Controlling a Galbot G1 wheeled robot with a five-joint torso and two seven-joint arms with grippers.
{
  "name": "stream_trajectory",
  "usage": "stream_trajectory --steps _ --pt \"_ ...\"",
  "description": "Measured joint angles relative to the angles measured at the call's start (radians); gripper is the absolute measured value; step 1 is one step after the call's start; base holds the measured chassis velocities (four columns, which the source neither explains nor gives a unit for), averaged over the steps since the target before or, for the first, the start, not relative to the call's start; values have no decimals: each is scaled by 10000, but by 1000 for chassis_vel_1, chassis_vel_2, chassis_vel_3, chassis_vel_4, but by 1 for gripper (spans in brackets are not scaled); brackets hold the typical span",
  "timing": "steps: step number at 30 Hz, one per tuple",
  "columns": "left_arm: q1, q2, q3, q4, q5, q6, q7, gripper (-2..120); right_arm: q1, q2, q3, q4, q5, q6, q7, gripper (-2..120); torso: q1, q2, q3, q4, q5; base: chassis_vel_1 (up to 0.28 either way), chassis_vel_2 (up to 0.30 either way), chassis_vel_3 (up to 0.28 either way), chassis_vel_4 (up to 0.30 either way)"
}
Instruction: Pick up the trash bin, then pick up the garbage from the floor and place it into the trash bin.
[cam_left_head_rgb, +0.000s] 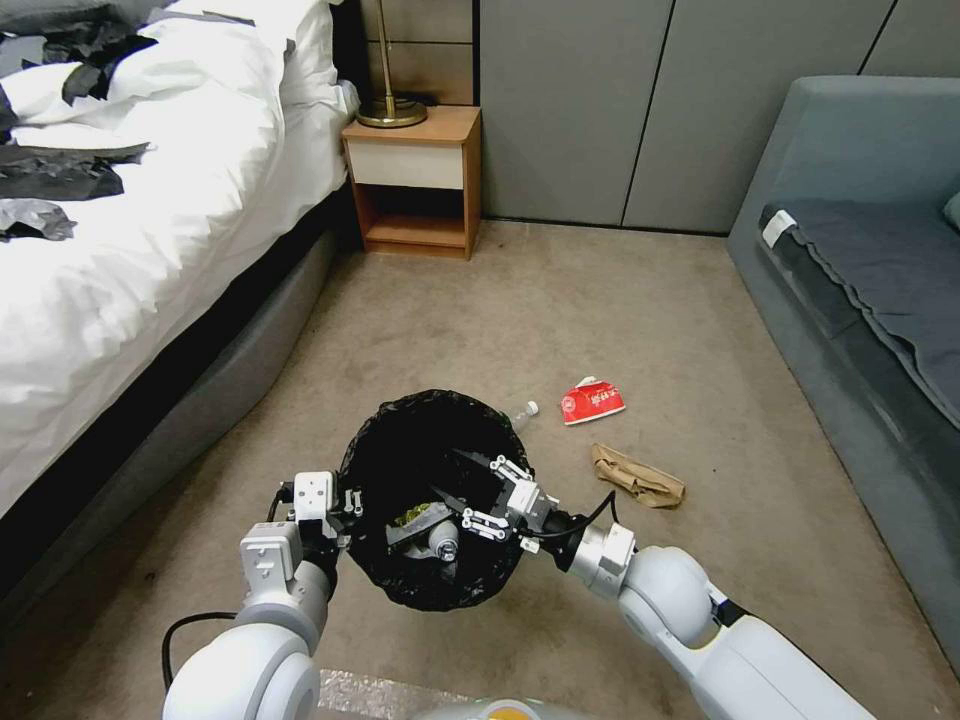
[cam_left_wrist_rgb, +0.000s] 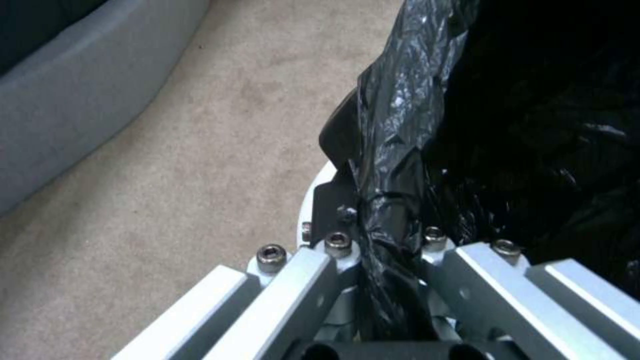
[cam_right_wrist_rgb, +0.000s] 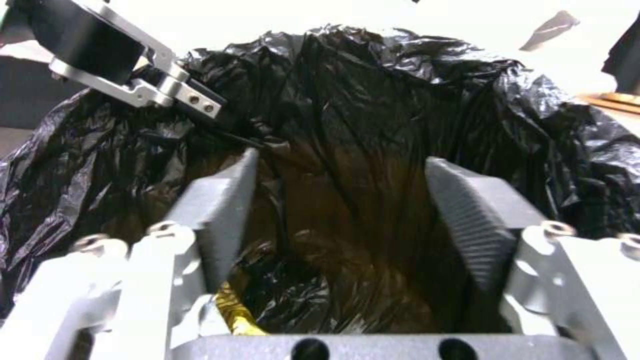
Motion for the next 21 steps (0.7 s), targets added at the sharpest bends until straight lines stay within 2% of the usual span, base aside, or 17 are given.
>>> stream_trajectory --steps 1,5,10,14,15,18,19,21 --pt "0 0 0 0 0 0 0 0 0 0 0 0 0 0 0 70 0 0 0 0 0 0 0 0 0" --pt "76 107 -53 -134 -29 30 -10 0 -87 -203 245 733 -1 -90 335 90 -1 0 0 1 1 0 0 0 0" --pt "194 149 -66 -142 27 30 -9 0 -207 -311 814 1963 216 -221 1003 99 -1 0 0 2 0 0 0 0 0" --pt "389 239 -179 -162 90 -4 -14 0 -1172 -201 2519 4196 544 -548 2297 100 0 0 0 1 -4 0 0 0 0" --pt "389 239 -179 -162 90 -4 -14 0 -1172 -201 2519 4196 544 -548 2297 100 0 0 0 1 -4 0 0 0 0" --pt "539 331 -312 -281 84 -56 -6 0 -2668 314 4273 5123 52 -374 3098 100 -1 1 -1 0 0 0 0 0 0" --pt "539 331 -312 -281 84 -56 -6 0 -2668 314 4273 5123 52 -374 3098 100 -1 1 -1 0 0 0 0 0 0" --pt "576 373 -434 -377 55 -88 -14 0 -3741 766 5136 5263 -169 148 3268 100 -1 0 -1 -2 1 0 0 0 0"
